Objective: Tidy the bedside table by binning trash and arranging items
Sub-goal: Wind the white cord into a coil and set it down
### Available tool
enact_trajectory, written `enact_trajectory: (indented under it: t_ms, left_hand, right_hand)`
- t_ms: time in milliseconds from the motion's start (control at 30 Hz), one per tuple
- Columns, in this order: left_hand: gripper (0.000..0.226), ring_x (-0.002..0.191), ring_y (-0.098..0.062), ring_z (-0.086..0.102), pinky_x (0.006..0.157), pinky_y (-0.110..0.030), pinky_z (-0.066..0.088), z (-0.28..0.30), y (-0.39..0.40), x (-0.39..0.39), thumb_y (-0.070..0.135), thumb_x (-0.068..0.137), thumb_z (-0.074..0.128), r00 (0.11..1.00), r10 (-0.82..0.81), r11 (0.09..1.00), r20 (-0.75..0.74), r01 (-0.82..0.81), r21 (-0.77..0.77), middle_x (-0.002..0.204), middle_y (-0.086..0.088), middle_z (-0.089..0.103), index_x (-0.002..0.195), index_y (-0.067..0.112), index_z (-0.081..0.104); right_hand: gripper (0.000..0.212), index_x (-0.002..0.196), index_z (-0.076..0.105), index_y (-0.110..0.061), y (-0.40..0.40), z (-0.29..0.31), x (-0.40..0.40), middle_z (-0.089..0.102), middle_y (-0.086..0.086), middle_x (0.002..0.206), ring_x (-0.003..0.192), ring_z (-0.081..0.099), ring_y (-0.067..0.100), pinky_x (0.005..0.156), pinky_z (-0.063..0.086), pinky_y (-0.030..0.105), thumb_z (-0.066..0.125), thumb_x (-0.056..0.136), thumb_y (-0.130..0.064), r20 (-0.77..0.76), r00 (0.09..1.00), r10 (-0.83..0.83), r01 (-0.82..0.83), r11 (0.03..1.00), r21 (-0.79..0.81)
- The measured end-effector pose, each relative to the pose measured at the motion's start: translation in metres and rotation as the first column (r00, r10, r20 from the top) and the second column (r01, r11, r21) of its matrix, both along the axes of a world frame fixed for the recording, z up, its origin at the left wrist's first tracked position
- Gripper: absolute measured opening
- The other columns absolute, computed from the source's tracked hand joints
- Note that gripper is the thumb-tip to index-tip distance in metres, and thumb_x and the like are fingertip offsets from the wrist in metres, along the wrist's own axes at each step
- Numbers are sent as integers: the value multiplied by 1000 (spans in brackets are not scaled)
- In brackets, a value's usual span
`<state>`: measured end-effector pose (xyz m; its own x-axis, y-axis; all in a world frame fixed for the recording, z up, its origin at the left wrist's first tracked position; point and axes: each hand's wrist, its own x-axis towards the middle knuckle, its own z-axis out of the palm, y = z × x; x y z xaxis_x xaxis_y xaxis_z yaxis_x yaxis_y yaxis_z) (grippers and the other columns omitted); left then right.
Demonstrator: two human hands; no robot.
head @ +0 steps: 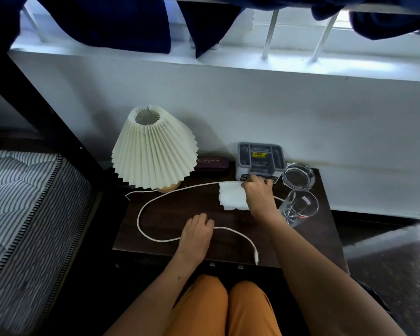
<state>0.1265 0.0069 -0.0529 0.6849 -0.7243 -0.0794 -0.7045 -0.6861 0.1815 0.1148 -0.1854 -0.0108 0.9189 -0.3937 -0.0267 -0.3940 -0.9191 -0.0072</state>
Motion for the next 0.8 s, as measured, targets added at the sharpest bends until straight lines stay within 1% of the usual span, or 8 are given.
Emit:
enact_trajectory:
  t_ms: [67,167,267,433,533,633,733,800]
  left_hand:
    - [34,110,-21,48,95,-28,35,3,1,0,3,88,40,1000,27,999,7,-27,-28,117,-4,51,117,16,52]
    - [33,109,-20,48,91,-27,38,8,0,0,3,88,40,998,69,996,2,-68,-63,116,-3,51,115,16,53]
    - [32,108,-20,49,90,-27,38,11,-1,1,4,89,38,996,83,992,9,-82,-91,114,-3,53,113,15,55]
    - [31,106,-22,51,90,-29,39,14,3,3,5,86,37,998,59,993,25,-56,-108,110,-3,59,109,15,56]
    - [29,106,-22,51,91,-31,40,15,5,1,5,86,40,1000,30,995,6,-29,-99,110,-3,59,107,14,56]
    - [27,106,-21,51,91,-31,41,18,9,-3,6,87,42,1000,14,996,-9,-15,-90,111,-3,59,108,14,57]
    - [27,106,-21,50,89,-30,40,21,12,-6,6,87,41,1000,21,995,4,-20,-94,111,-3,58,108,14,56]
    - [26,104,-19,50,86,-27,39,25,14,-5,6,87,40,998,51,989,23,-48,-139,109,-2,58,107,15,55]
  right_hand:
    - [37,116,64,-12,-6,12,2,59,7,120,115,51,27,97,33,38,53,85,3,62,998,15,-14,1000,-20]
    - [41,118,64,-12,-12,26,5,61,8,122,116,52,28,97,35,36,53,84,6,84,996,16,-19,999,39]
    - [43,118,65,-12,-11,31,4,65,10,121,116,55,30,97,38,38,53,84,9,18,999,32,-34,992,122]
    - [42,114,67,-12,-1,18,-9,67,12,117,115,56,31,98,41,39,49,83,10,-87,994,65,-47,981,190]
    - [39,103,68,-14,8,12,-17,69,8,108,109,57,30,89,39,37,49,79,11,-88,995,47,-24,968,249]
    - [36,102,58,-13,13,14,-23,68,7,100,99,57,32,77,29,34,48,77,10,-40,999,23,-13,969,245]
    - [36,100,58,-14,11,22,-24,69,6,95,93,59,31,74,26,33,48,76,11,68,998,11,-23,984,174]
    - [32,96,61,-14,9,31,-22,70,7,90,89,61,31,75,29,33,49,77,9,158,987,-4,-15,992,125]
